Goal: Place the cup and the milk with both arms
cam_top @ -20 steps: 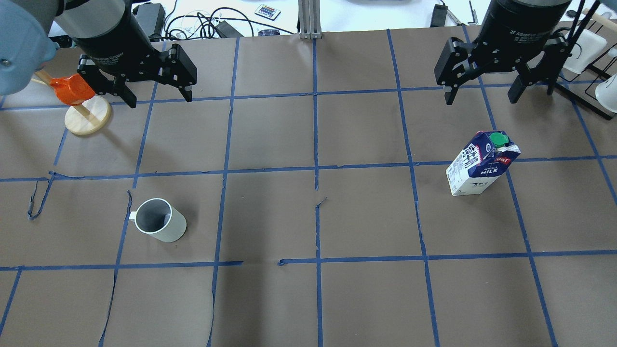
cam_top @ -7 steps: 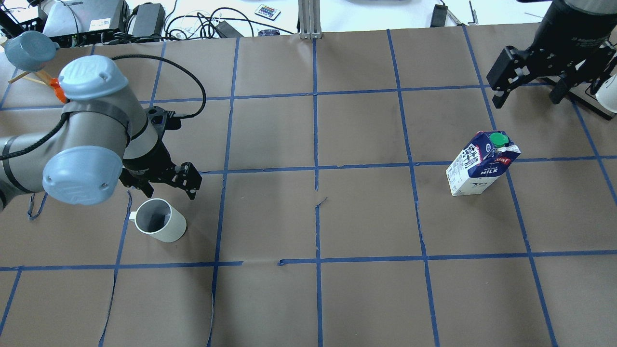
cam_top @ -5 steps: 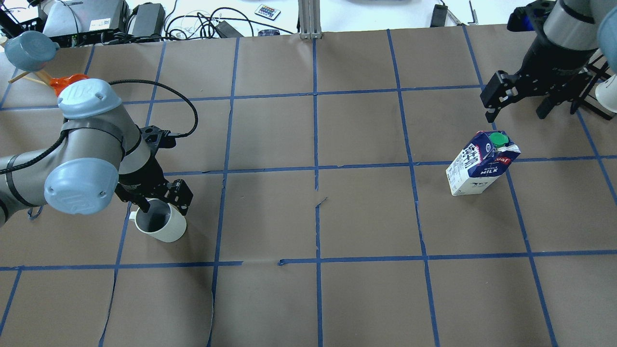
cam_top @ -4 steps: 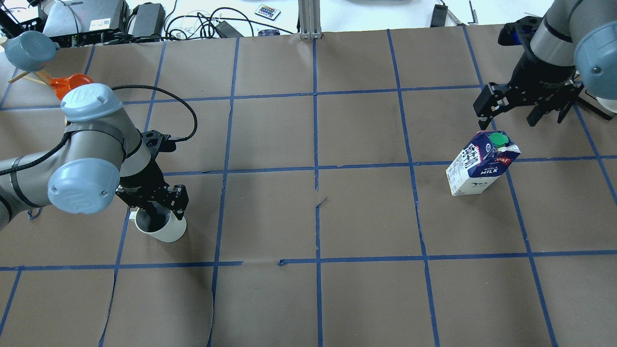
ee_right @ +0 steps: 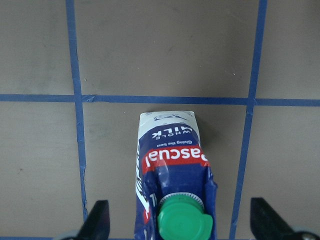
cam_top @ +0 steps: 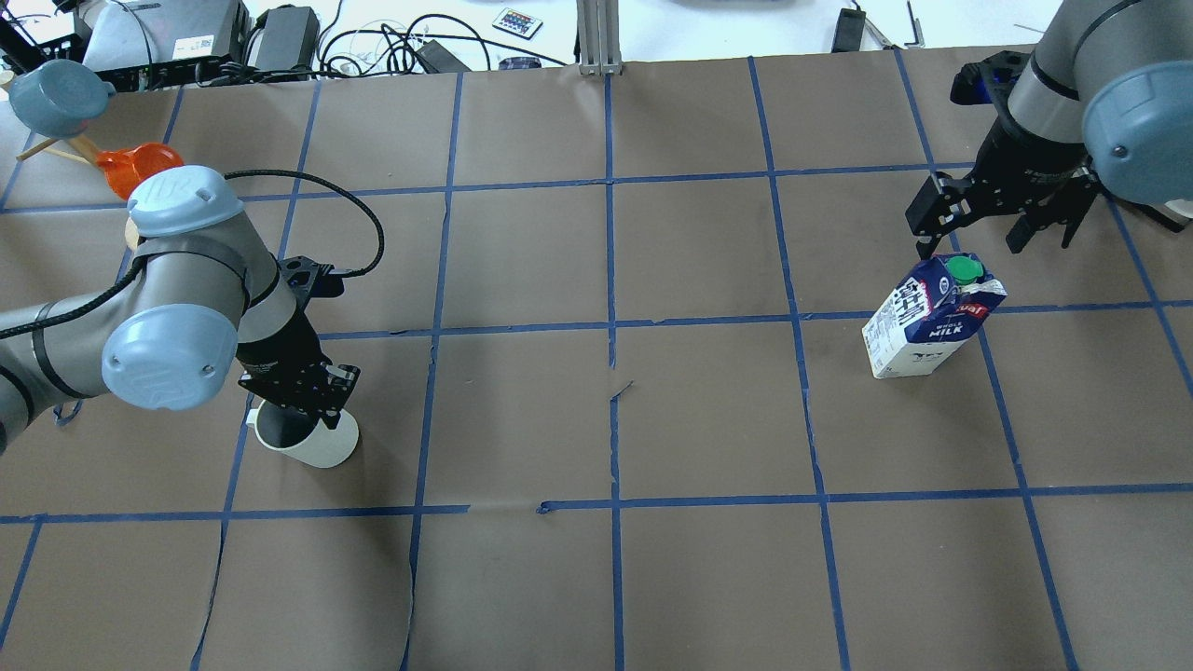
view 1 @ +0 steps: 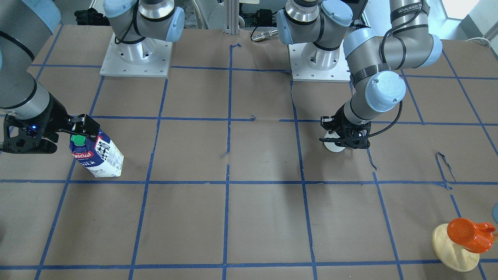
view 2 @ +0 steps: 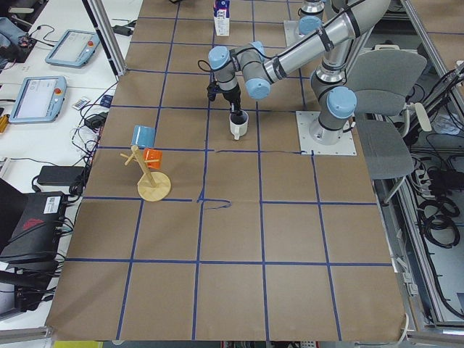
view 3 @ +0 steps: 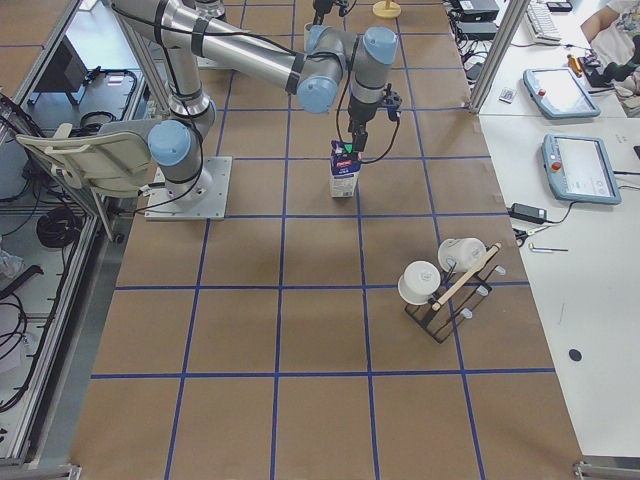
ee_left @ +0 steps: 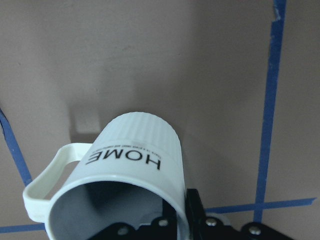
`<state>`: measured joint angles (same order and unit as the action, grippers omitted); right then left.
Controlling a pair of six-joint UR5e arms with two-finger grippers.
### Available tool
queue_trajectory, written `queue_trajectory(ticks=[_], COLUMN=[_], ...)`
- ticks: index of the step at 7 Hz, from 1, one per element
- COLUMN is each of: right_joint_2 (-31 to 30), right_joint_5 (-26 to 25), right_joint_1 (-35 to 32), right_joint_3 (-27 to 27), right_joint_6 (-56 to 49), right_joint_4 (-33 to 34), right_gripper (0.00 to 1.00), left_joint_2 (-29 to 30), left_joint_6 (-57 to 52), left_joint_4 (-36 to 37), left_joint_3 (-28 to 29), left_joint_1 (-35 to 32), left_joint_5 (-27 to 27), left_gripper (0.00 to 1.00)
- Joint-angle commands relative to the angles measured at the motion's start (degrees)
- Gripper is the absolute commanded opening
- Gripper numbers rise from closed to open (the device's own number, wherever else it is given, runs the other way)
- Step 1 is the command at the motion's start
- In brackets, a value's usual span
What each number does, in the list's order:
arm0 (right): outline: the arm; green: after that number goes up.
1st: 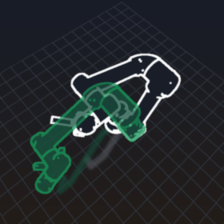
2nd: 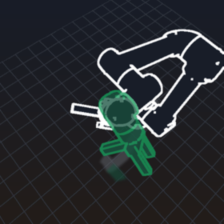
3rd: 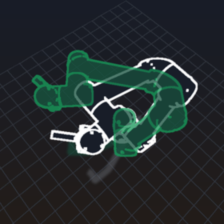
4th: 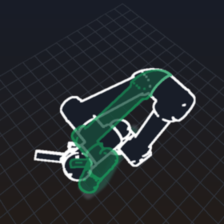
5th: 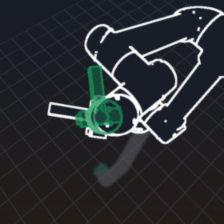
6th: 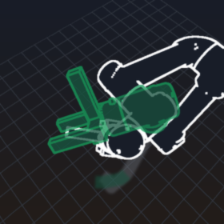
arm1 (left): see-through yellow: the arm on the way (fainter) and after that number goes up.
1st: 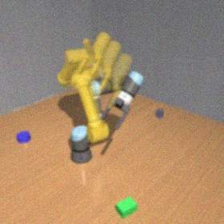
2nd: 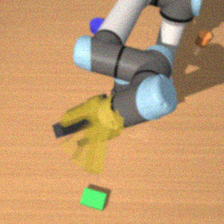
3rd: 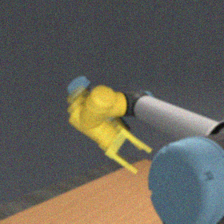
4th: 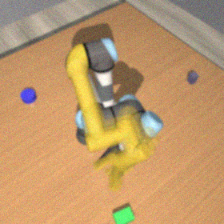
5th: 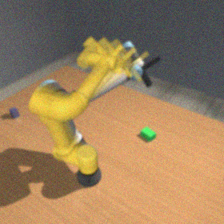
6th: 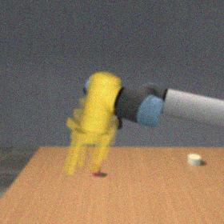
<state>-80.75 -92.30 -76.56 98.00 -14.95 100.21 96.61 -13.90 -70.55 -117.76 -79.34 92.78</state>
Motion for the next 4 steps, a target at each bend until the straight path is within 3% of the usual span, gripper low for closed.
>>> queue_trajectory(ticks=[1, 3, 4], right_joint_2=[0.7, 0.7, 0.7], right_joint_5=[-0.1, -0.2, -0.2], right_joint_1=[0.1, 0.1, 0.1], right_joint_3=[1.3, 1.6, 1.6], right_joint_6=[-0.2, 0.0, 0.6], right_joint_4=[0.3, 1.0, 0.7], right_gripper=[1.00, 1.00, 0.91], left_joint_2=[0.3, 4.7, 7.3], left_joint_6=[7.6, 22.8, 32.9], left_joint_4=[0.9, 0.2, 0.0], left_joint_3=[3.3, 12.6, 17.0], left_joint_1=[-2.6, -10.3, -15.9], left_joint_5=[-0.6, -5.1, -6.7], left_gripper=[0.00, 0.00, 0.00])
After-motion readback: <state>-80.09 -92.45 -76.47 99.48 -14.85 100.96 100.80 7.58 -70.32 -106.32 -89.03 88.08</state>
